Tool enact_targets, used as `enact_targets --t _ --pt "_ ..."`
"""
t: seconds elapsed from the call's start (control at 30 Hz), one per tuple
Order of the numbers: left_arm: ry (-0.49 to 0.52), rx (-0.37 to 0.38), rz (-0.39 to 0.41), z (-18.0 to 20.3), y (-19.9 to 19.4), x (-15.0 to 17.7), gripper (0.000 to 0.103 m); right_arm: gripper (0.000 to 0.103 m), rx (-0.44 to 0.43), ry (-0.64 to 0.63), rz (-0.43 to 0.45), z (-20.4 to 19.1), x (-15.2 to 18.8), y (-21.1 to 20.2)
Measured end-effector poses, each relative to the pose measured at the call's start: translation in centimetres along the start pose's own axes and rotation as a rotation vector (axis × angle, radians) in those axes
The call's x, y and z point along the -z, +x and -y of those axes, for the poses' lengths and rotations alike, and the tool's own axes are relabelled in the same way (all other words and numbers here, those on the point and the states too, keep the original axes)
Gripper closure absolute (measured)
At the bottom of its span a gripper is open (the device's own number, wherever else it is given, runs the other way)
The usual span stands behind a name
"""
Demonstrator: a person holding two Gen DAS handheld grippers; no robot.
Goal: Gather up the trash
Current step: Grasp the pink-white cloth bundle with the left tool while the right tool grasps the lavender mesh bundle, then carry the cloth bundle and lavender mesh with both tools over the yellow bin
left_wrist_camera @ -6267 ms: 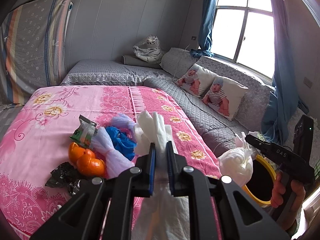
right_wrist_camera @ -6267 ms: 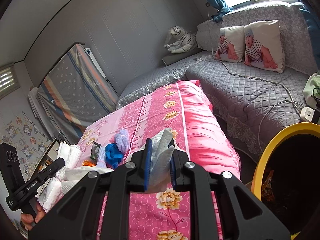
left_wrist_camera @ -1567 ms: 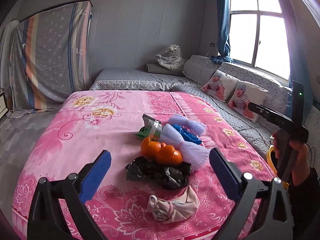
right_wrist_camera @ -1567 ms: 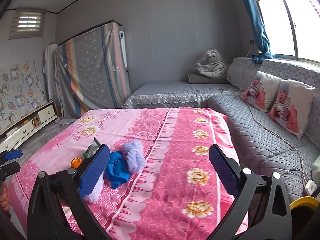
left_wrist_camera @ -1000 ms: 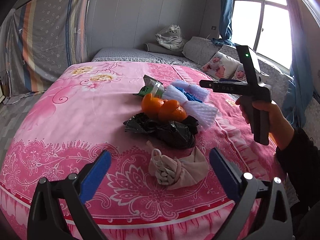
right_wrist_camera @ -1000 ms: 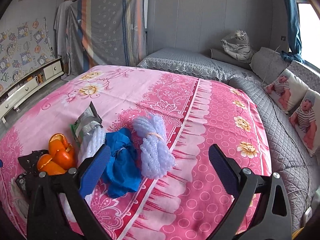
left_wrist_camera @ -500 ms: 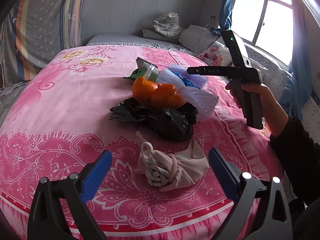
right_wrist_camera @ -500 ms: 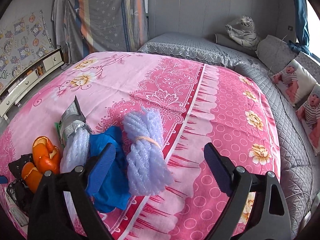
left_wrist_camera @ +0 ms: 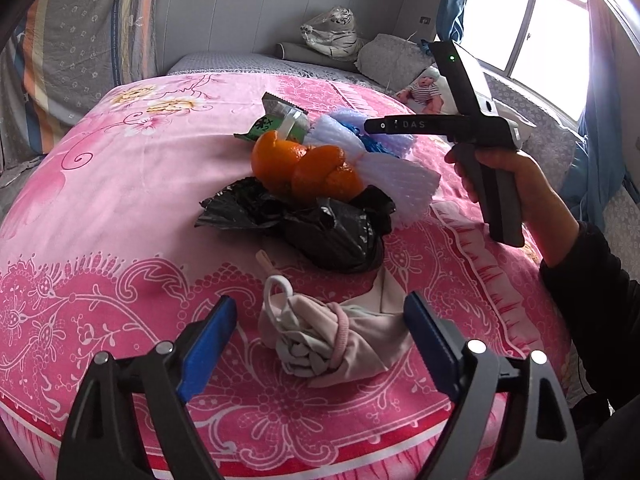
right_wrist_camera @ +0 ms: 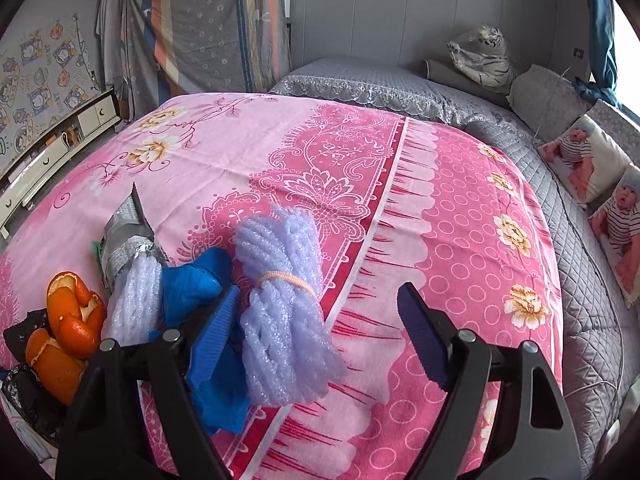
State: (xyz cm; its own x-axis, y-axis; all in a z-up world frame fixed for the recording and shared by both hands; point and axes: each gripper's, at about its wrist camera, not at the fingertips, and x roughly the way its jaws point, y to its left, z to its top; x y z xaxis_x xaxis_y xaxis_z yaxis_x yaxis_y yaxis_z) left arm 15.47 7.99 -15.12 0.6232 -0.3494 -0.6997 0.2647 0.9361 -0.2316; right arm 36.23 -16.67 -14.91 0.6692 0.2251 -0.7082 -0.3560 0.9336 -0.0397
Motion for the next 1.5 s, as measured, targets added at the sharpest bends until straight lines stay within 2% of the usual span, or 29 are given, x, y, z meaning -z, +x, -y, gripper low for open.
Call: enact_targets --t 0.17,0.23,0.37,0.43,0.57,0.73,1.1,1.17,1.27,1.5 --pt "-0.013 0.017 -0.007 0.1 0.1 0.1 0.030 0.036 -0.003 0.004 -0.015 0.0 0.0 0.4" --pt "-0.004 0.019 -0.011 0.4 0.1 0.2 0.037 0.039 -0.004 0.002 -0.019 -0.1 0.1 0.5" --pt "0.010 0.008 -0.013 0.9 0.2 0.3 0.045 0.052 -0.014 -0.005 -0.040 -0.2 0.2 0.9" --pt "0.025 0.004 -0.012 1.3 0.2 0.3 0.055 0.060 -0.019 -0.011 -0.053 -0.3 0.3 1.1" --pt "0.034 -0.007 -0.009 1.4 0.2 0.2 0.061 0.074 -0.006 -0.017 -0.057 -0.4 0.4 1.2" --pt "0.002 0.010 -0.010 0.8 -0.2 0.1 0.066 0.077 0.014 -0.005 -0.034 -0.1 0.4 0.5" --pt "-0.044 0.034 0.033 0.5 -2.7 0.1 0.067 0.077 -0.011 0.012 0.026 -0.2 0.3 -4.0" --pt "-0.039 0.023 0.049 0.7 -3.4 0.1 0.067 0.077 0.001 0.025 0.018 -0.2 0.5 -4.8" --pt "-0.036 0.011 0.065 0.9 -4.1 0.0 0.067 0.077 -0.037 0.048 0.020 -0.1 1.1 -6.1" --pt "-0.039 -0.017 0.079 1.0 -4.9 -0.4 0.067 0.077 -0.024 0.047 0.039 0.0 2.7 -8.9"
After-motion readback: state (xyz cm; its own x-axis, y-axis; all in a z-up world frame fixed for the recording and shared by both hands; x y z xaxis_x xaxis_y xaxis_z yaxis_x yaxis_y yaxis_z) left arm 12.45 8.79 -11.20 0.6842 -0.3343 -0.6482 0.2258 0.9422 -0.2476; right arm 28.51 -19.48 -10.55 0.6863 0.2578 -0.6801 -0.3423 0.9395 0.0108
